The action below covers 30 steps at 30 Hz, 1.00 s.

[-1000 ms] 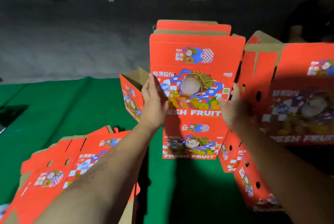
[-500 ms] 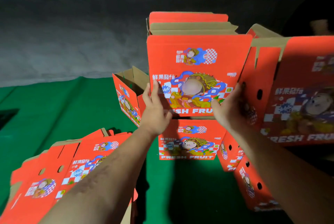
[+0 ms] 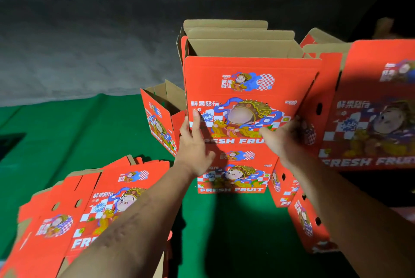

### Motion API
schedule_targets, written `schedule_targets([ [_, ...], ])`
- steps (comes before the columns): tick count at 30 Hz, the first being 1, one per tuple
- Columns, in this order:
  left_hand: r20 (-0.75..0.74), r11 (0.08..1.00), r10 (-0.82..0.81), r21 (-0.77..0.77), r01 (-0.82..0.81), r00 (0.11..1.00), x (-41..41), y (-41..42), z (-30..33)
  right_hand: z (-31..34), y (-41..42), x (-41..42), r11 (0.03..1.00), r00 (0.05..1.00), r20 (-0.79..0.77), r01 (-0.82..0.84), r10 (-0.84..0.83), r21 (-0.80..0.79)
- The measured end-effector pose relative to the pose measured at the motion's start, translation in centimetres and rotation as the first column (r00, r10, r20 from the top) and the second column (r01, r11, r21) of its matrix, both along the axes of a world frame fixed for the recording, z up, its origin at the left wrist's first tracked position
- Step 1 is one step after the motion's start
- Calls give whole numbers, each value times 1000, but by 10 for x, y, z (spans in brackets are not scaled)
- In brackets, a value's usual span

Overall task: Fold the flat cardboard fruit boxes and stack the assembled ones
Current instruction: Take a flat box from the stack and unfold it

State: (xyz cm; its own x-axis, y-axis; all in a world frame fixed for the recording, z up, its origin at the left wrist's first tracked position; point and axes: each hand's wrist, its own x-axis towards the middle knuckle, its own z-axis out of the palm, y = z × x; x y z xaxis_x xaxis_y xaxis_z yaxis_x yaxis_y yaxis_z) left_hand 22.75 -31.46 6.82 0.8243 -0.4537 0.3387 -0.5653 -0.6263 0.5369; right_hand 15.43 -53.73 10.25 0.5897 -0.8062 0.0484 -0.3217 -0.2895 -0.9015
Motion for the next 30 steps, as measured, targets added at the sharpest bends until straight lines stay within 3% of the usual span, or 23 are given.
schedule_targets([
  [2, 55, 993, 117, -32, -116, 992, -13, -5, 0, 1, 11, -7, 997, 999, 27, 21, -23, 80],
  [5, 94, 925, 297, -275, -261, 950, -42, -14, -6, -13, 39, -27, 988, 986, 123, 98, -113, 122],
  [8, 74, 887, 313, -379, -263, 947, -66, -22, -13, -32, 76, -46, 977, 979, 157, 100, -130, 188],
  [11, 36, 884, 144, -454, -112, 989, -79, -20, -21, -48, 106, -58, 988, 960, 243, -153, 140, 33],
  [13, -2, 852, 68, -521, -59, 998, -81, -13, -24, -51, 119, -62, 941, 904, 266, -335, 335, -46],
  [15, -44, 833, 45, -550, -62, 998, -82, -4, -26, -46, 124, -61, 926, 874, 305, -350, 378, -143],
  [18, -23, 836, 58, -546, -62, 998, -83, 10, -29, -39, 121, -59, 949, 877, 392, -187, 278, -254],
  [26, 10, 835, 216, -521, -179, 976, -80, 20, -24, -38, 107, -67, 991, 907, 407, -61, 105, -121],
  [28, -26, 863, 243, -451, -228, 970, -66, 18, -21, -28, 96, -69, 943, 900, 430, 76, 75, -323],
  [30, -142, 926, 225, -276, -256, 964, -50, 14, -18, -16, 82, -65, 823, 888, 440, 147, 134, -548],
])
